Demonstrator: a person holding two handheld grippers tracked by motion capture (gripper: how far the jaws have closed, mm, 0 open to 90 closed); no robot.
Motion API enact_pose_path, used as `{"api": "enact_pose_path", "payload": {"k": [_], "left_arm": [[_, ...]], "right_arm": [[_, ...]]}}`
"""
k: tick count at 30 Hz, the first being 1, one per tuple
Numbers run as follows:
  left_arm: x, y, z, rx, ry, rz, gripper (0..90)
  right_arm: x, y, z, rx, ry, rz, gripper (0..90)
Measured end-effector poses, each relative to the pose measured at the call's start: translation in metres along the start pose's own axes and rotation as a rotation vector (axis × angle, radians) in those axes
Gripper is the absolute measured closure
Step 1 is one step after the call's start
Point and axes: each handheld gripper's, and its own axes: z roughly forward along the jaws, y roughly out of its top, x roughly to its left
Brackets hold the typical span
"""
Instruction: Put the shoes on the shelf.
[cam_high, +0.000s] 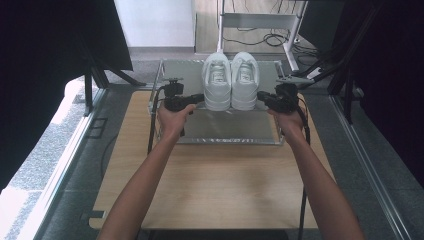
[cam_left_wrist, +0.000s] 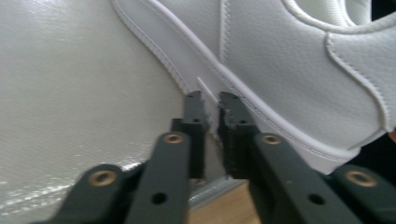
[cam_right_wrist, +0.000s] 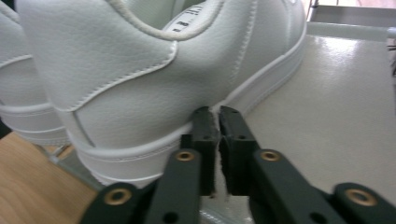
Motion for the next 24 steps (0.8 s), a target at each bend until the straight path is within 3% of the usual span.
{"api": "enact_pose_path", "payload": {"k": [2,4,6,10,14,21,24], "left_arm": [[0.0,-0.001,-0.008,-0.07,-0.003,-0.01,74.4],[-0.003,-0.001,-0.013,-0.094,0.002,0.009,71.3],[-0.006,-0.002,-0.018,-0.094,-0.004,0.027,67.5],[-0.009,-0.008,-0.031,-0.088,-0.021,0.059,59.8],[-0.009,-0.018,-0.043,-0.089,-0.039,0.062,58.2],[-0.01,-0.05,-0.067,-0.083,-0.079,0.122,52.1],[-0.009,-0.067,-0.075,-0.091,-0.076,0.15,50.2]], "right_arm": [[-0.002,0.0,-0.002,-0.004,-0.012,-0.007,76.3],[-0.002,-0.001,-0.009,-0.04,-0.03,0.016,72.3],[-0.002,-0.002,-0.017,-0.092,-0.026,0.035,70.0],[0.003,-0.008,-0.031,-0.126,-0.047,0.01,62.1],[0.002,-0.024,-0.047,-0.149,-0.039,0.011,59.0],[0.002,-0.06,-0.072,-0.156,0.015,-0.021,55.3],[0.003,-0.077,-0.079,-0.159,0.026,-0.01,53.5]]}}
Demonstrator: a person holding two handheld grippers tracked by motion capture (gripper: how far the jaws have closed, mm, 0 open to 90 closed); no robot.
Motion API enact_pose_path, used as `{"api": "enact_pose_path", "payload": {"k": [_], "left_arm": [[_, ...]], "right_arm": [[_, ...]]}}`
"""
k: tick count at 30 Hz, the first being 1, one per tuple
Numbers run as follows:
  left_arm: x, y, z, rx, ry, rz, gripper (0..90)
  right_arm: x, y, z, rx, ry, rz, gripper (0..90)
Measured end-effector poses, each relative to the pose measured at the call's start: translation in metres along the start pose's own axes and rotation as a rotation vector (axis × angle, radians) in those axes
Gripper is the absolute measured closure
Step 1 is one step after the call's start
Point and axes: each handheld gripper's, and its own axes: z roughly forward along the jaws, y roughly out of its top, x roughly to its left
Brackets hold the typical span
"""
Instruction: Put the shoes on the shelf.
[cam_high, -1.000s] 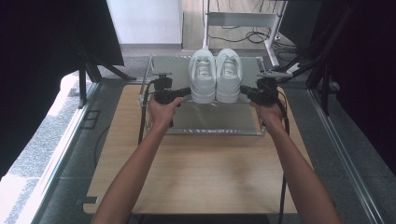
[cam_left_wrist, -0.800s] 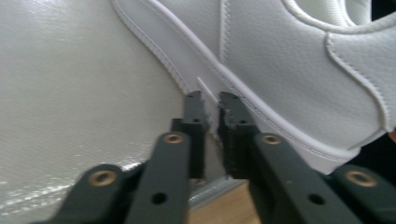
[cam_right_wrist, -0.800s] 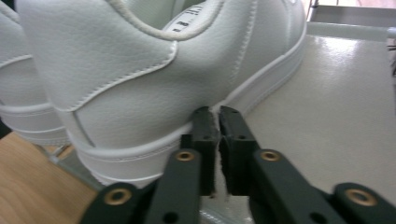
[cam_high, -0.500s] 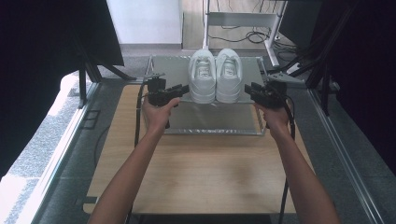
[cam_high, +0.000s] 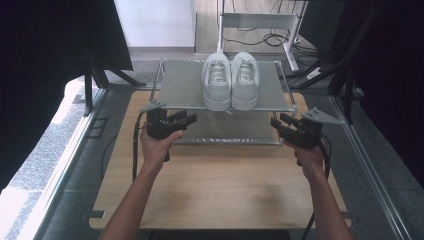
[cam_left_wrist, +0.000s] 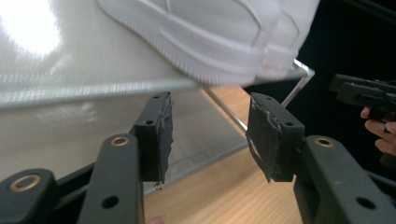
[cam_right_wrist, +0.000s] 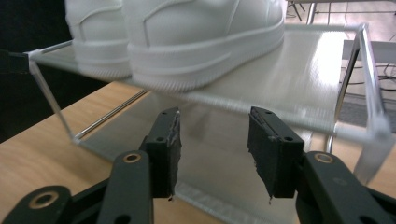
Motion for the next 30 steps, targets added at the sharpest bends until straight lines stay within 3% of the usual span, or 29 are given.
{"api": "enact_pose_path", "payload": {"k": [7,8,10,13,17,24,30], "left_arm": [[0.003,-0.032,-0.012,0.025,-0.004,0.009,43.1],[0.003,-0.041,-0.017,0.04,0.003,0.007,43.4],[0.003,-0.045,-0.02,0.05,0.007,0.009,43.5],[0.001,-0.06,-0.03,0.059,-0.001,0.009,43.3],[0.004,-0.075,-0.03,0.088,-0.009,0.007,43.0],[0.005,-0.08,-0.024,0.096,-0.013,0.016,40.2],[0.009,-0.081,-0.027,0.074,0.017,0.026,35.1]], "right_arm": [[0.005,-0.033,-0.007,0.022,0.006,0.035,51.2],[0.007,-0.045,-0.009,0.035,0.004,0.042,49.5],[0.007,-0.05,-0.011,0.042,0.002,0.042,48.9],[0.006,-0.071,-0.017,0.065,-0.007,0.054,48.7],[0.004,-0.089,-0.02,0.087,-0.001,0.084,48.3],[0.006,-0.101,-0.017,0.14,-0.026,0.035,45.1],[0.005,-0.104,-0.023,0.136,-0.014,0.039,44.0]]}}
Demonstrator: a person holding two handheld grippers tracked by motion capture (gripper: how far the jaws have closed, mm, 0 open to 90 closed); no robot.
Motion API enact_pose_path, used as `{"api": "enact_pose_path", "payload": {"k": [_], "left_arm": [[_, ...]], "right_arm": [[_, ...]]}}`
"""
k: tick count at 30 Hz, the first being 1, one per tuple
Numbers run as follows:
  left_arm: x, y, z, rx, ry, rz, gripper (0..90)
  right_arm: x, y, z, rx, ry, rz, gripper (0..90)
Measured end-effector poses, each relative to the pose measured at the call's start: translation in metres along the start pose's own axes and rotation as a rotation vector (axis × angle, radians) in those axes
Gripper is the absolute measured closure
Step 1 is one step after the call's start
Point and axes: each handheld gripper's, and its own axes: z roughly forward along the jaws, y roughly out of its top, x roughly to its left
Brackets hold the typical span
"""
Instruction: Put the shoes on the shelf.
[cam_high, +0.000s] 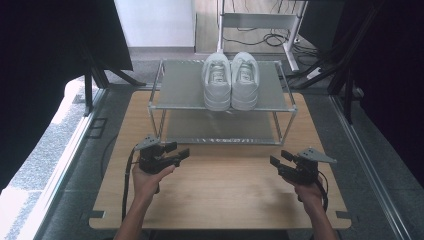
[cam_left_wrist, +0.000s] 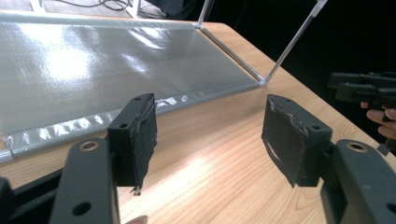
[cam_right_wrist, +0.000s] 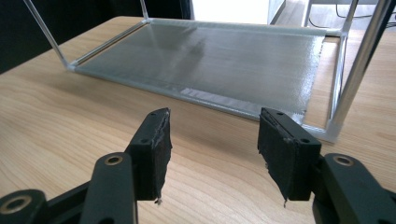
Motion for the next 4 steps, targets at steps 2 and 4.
{"api": "enact_pose_path", "payload": {"k": [2,4], "left_arm": [[0.0014,-0.0016,0.0007,0.002,0.005,0.005,34.0],[0.0035,-0.0042,0.0013,0.006,-0.003,-0.004,32.2]], "right_arm": [[-0.0011,-0.002,-0.0014,0.008,-0.013,-0.007,43.5],[-0.0041,-0.005,-0.0016,0.018,-0.021,-0.006,43.4]]}}
